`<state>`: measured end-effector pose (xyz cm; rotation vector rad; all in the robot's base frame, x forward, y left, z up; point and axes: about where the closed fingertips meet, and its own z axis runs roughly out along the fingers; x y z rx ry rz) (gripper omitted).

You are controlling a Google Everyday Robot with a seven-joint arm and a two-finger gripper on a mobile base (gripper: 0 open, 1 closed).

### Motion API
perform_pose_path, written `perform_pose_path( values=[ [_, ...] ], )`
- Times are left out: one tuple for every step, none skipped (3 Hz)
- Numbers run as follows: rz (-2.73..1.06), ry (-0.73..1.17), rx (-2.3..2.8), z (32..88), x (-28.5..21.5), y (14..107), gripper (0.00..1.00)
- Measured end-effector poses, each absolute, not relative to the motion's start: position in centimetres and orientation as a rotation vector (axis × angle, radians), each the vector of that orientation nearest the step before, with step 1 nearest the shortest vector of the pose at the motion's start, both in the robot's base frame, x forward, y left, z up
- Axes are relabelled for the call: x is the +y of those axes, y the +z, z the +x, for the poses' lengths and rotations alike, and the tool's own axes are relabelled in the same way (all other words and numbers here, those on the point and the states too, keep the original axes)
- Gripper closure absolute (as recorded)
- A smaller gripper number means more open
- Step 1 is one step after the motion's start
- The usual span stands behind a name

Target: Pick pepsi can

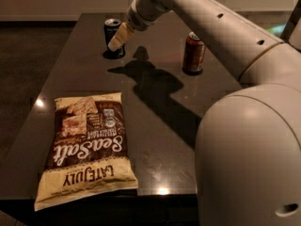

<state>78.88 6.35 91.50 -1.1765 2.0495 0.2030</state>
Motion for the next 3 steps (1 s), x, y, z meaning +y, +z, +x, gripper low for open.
perform_pose_path(
  values=[
    [-1.169, 0.221, 2.038, 79.7, 8.1, 91.2, 0.00],
    [-1.173, 0.244, 2.026, 80.0, 9.5, 91.0, 0.00],
    [-1.170, 0.270, 2.022, 80.2, 10.2, 91.1, 0.18]
  ],
)
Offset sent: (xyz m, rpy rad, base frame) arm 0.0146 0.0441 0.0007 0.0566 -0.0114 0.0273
